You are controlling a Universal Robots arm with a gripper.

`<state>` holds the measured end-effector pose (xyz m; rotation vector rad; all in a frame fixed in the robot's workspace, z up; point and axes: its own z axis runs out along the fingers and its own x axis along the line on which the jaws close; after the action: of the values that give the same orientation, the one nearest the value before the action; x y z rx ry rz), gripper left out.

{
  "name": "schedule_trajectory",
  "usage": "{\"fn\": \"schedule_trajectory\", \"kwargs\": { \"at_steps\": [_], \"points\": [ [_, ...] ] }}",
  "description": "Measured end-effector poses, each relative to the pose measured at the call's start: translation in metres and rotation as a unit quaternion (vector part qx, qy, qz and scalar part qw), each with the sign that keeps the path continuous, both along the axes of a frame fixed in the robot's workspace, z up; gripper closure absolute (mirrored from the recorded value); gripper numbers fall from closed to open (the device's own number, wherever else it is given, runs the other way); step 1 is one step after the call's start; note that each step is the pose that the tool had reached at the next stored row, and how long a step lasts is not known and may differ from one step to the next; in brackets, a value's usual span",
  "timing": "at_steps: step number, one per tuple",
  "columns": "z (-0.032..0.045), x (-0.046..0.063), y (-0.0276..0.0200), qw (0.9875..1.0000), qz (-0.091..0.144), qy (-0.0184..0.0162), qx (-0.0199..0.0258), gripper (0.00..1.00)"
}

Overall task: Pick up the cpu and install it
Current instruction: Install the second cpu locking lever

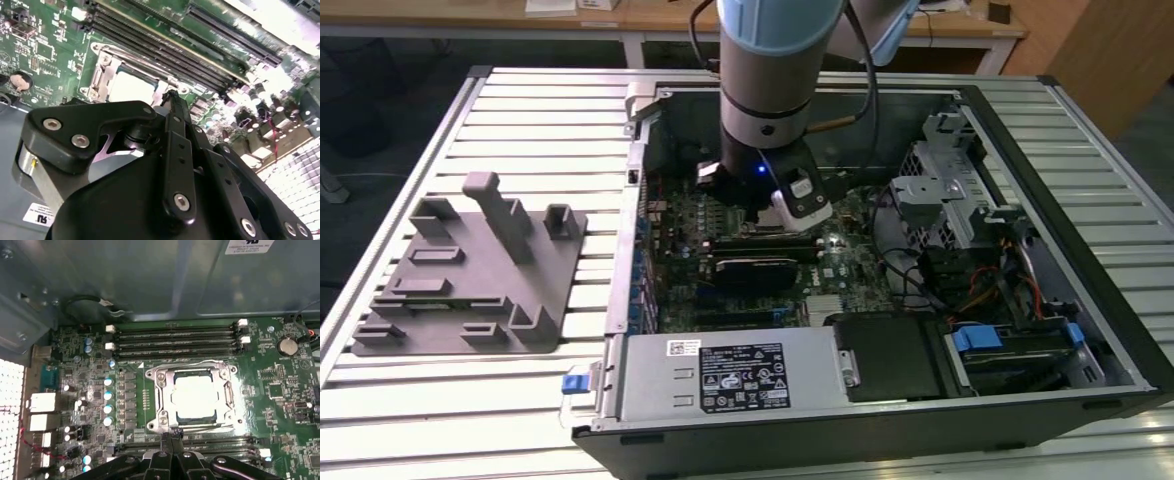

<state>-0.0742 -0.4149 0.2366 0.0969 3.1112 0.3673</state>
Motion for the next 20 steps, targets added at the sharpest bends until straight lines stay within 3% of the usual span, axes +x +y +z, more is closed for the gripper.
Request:
{"fn": "schedule_trajectory", "kwargs": {
  "at_steps": [6, 15, 20],
  "points": [
    [-0.0004, 0.007, 0.0165, 1.0, 0.0, -0.0001, -0.0043, 0.89],
    [-0.0012, 0.024, 0.0263, 0.9999, -0.001, 0.0, -0.0118, 0.89],
    [-0.0013, 0.031, 0.0308, 0.9996, -0.002, -0.0001, -0.027, 0.89]
  ]
}}
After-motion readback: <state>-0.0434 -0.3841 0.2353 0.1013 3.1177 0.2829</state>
